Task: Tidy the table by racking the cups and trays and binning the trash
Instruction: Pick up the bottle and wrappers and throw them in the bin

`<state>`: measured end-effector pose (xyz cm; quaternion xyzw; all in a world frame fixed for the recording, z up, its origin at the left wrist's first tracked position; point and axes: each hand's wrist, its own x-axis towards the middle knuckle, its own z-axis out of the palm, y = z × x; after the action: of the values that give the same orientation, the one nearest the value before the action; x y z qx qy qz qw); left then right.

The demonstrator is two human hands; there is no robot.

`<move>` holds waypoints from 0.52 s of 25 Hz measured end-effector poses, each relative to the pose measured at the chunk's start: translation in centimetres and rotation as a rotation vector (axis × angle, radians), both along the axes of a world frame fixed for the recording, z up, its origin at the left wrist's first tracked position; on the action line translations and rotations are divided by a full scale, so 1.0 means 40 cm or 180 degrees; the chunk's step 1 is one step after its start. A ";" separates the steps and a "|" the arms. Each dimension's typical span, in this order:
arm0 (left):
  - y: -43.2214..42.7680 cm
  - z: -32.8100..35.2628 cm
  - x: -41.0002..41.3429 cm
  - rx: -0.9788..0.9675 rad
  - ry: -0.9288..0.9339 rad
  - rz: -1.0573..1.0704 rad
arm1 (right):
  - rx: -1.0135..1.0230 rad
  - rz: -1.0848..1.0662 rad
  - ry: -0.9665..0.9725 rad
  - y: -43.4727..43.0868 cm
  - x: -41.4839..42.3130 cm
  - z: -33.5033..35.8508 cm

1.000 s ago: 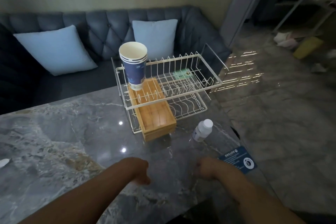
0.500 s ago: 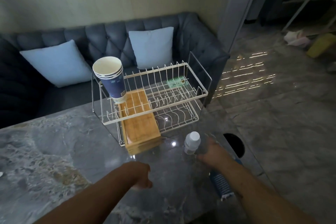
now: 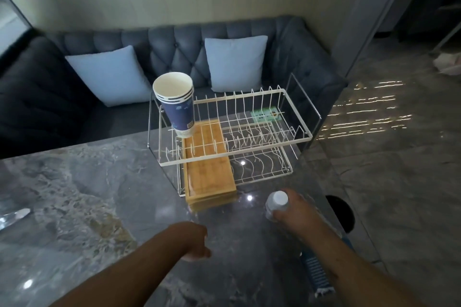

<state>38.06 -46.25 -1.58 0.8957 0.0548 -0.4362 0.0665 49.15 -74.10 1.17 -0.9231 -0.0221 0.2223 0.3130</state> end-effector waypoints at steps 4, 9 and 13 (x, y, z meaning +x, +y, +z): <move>0.061 -0.025 -0.023 -0.0110 -0.0021 0.0044 | -0.0455 0.0437 0.0024 0.049 -0.018 0.002; 0.190 -0.035 -0.087 -0.0176 0.0017 0.0173 | -0.0446 0.1025 0.0417 0.199 -0.104 0.006; 0.329 -0.019 -0.165 -0.0191 -0.0011 0.0345 | -0.0459 0.1329 0.0522 0.357 -0.199 0.000</move>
<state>31.44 -33.11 -2.35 0.8898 0.0900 -0.4318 0.1170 41.20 -59.81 1.18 -0.8974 -0.1711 0.3574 0.1942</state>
